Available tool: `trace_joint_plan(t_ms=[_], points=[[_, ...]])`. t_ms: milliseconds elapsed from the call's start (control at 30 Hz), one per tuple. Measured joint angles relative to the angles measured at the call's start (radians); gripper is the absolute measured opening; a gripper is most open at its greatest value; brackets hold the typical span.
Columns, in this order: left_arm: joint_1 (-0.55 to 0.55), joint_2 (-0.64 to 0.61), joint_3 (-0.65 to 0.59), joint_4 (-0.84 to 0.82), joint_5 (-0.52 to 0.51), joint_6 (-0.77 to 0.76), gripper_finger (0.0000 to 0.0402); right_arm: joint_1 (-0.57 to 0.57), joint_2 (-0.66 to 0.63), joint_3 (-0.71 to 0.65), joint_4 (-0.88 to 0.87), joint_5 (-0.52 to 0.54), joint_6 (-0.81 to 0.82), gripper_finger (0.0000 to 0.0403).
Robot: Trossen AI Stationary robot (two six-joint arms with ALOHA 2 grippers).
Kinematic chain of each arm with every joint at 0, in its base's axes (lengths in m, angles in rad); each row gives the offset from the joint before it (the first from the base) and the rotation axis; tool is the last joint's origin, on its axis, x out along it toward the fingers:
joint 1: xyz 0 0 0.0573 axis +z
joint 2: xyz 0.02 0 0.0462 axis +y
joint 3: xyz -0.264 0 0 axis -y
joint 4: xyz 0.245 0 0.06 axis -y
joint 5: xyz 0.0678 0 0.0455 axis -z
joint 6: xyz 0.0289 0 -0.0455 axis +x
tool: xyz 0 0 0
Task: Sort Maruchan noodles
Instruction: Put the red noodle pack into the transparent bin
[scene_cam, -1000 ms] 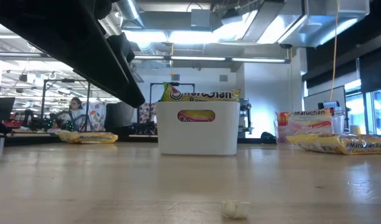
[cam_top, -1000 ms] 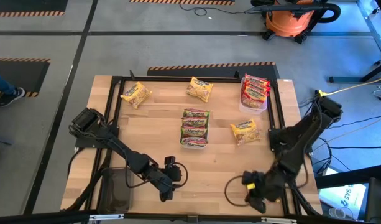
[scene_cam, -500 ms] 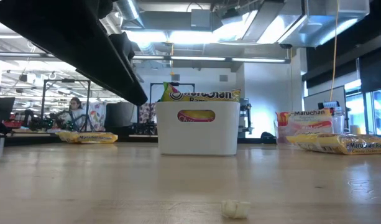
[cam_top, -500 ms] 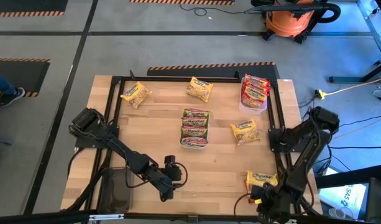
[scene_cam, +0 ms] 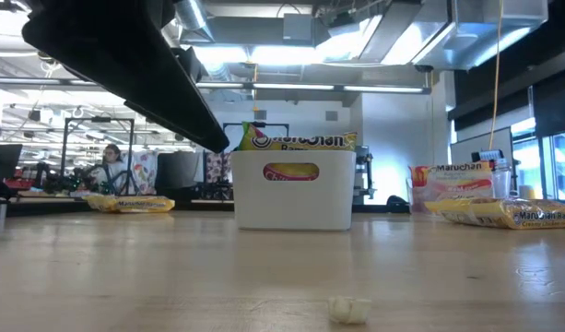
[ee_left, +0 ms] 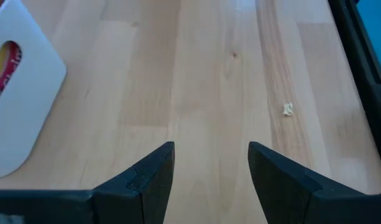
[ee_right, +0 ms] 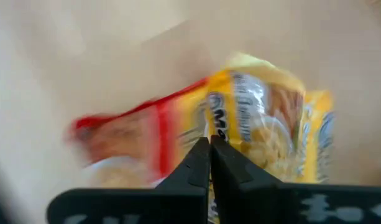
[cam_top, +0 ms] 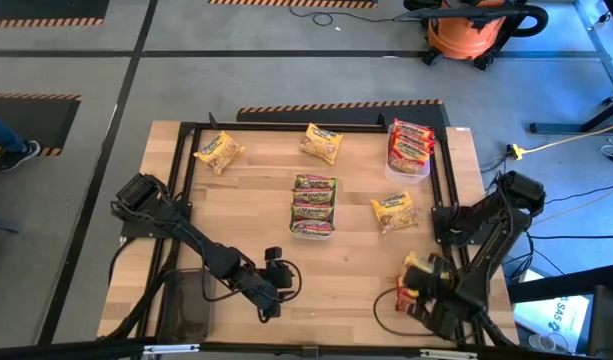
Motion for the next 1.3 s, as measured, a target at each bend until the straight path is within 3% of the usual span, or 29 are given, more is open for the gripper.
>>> trace_joint_plan(t_ms=[133,300,467,733,867,1167,1300], points=[[0.004,0.0,0.0,0.0,-0.007,0.0,0.0199,-0.045,0.0,-0.003,-0.124,0.016,0.009,0.0002],[0.004,0.0,0.0,0.0,-0.008,-0.007,0.0199,-0.069,-0.002,0.03,-0.139,-0.075,-0.034,0.0002],[0.004,0.0,0.0,0.0,-0.007,-0.008,0.0199,-0.038,-0.003,0.115,-0.047,-0.188,-0.071,0.0002],[0.003,0.0,0.0,0.0,-0.006,-0.009,0.0199,0.026,0.091,0.076,0.103,-0.271,-0.042,0.0001],[-0.005,0.0,0.0,0.0,-0.006,-0.01,0.0199,-0.022,0.137,0.08,0.187,-0.241,-0.102,0.0001],[-0.006,0.0,0.0,0.019,0.003,-0.021,0.0199,-0.203,0.168,0.075,0.414,-0.023,-0.15,0.0001],[-0.006,0.0,0.0,0.042,0.003,-0.019,0.0199,-0.29,0.198,0.075,0.513,0.034,-0.254,0.0001]])
